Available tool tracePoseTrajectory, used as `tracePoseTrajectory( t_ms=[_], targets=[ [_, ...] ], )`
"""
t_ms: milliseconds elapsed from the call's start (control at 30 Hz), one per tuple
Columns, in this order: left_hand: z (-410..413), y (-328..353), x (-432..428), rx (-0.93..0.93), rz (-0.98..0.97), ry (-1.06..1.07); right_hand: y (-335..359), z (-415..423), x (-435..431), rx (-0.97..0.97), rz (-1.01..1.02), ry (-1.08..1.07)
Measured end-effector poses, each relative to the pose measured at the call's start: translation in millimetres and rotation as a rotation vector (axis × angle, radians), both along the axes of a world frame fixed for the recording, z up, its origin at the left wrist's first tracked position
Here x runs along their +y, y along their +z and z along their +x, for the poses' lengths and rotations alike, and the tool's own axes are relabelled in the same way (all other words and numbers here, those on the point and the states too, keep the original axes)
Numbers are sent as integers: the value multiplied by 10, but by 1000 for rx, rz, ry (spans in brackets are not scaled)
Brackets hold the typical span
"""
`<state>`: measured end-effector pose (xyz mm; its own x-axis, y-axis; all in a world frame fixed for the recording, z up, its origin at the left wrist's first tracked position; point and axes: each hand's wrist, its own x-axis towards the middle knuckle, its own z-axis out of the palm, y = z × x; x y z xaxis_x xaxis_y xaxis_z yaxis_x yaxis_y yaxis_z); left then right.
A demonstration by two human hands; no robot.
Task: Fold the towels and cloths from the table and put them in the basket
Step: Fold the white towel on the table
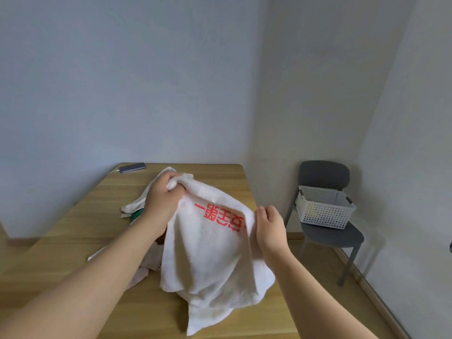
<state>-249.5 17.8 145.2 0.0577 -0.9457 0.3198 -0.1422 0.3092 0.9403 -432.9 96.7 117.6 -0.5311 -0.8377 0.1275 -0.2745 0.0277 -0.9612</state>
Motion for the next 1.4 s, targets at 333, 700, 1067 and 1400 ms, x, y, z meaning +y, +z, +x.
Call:
tracePoseTrajectory(
  t_ms=[333,700,1067,1400],
  targets=[
    [502,-767,-110,-513,264,37,-536,264,116,61,519,447],
    [1110,-1390,365,268,929,-133,-1262,1335,351,-145,902,831],
    [2288,-1936,-147,-108,842,476,-1615,1941,353,65,713,203],
    [1492,-2263,842,-1247,311,-794,-1699,1871,442,261,744,247]
  ],
)
